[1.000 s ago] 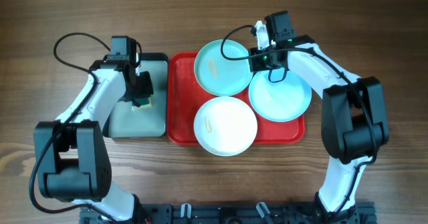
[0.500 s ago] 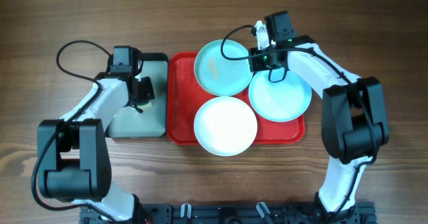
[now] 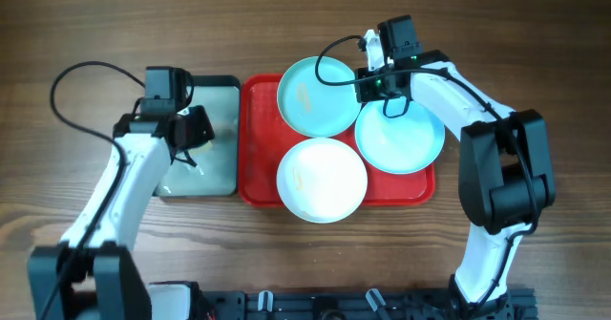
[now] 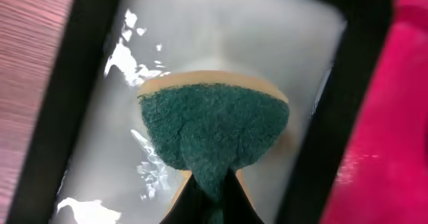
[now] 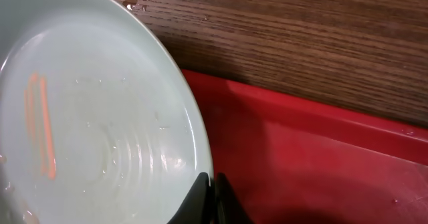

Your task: Clean dirty plates on tray and stack at the side

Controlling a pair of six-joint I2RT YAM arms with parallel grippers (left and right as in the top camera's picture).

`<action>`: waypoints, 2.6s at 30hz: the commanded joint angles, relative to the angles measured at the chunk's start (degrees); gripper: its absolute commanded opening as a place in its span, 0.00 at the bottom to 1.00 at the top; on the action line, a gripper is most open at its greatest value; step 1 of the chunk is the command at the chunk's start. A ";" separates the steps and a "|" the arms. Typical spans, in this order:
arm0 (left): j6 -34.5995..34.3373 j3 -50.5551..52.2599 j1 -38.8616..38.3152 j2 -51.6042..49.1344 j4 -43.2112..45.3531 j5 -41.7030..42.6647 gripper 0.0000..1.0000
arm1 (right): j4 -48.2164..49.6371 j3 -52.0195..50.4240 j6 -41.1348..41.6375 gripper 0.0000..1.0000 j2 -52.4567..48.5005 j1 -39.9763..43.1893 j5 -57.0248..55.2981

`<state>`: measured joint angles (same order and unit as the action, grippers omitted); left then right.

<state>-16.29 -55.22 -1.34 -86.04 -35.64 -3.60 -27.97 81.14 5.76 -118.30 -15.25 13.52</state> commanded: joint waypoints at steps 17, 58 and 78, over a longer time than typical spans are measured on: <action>-0.42 -0.07 -0.04 3.02 -1.14 0.98 0.04 | 0.04 -0.04 2.16 0.04 -1.31 -0.33 8.44; 2.62 -0.07 -4.83 2.99 -1.22 0.90 0.04 | 0.48 -0.04 10.93 0.04 -1.31 -7.85 4.96; 6.86 -0.07 -4.94 2.99 5.44 -3.82 0.04 | 0.72 -0.04 10.93 0.04 -1.31 -7.85 4.85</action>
<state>-10.57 -55.22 -5.96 -83.88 -31.90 -7.27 -27.73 81.14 16.47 -118.30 -23.16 18.98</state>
